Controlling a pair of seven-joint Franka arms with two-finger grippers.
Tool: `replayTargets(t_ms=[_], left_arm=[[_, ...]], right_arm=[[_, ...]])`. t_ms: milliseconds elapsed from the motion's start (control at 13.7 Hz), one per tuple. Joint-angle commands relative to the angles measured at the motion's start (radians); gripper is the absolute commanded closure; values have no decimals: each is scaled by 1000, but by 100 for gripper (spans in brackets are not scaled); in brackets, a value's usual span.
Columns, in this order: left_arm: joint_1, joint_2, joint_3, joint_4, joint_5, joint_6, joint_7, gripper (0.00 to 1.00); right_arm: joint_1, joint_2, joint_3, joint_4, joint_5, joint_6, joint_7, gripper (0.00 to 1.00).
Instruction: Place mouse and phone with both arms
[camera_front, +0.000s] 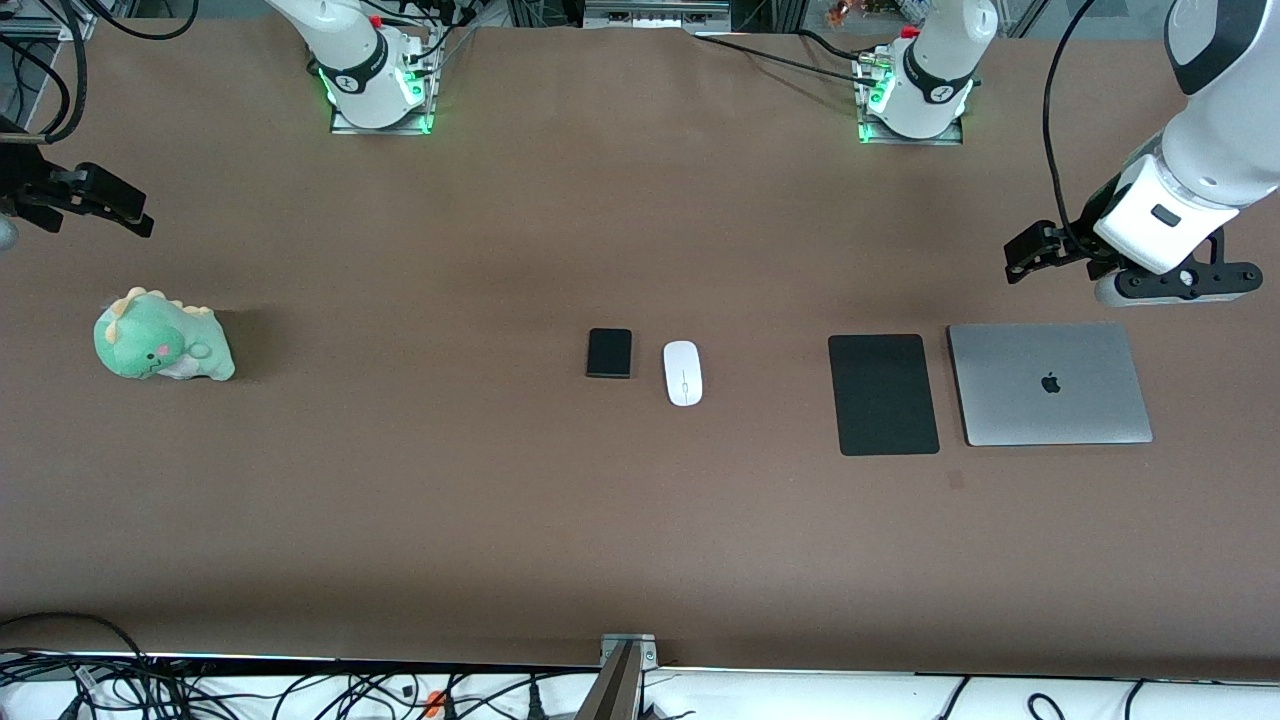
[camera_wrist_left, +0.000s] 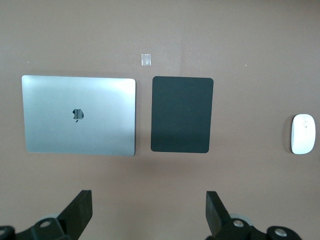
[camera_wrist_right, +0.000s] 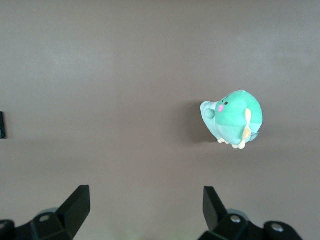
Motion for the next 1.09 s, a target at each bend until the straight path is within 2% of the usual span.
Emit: replayTargets(t_ms=[0,1019], left_arm=[[5,0,-7,16,17,-13,22,0],[5,-2,-7,16,17,-32,21,0]], right_arm=[[6,10,4,27,2,-21,9,0],[32,35,8,28,2,-19,15,0]])
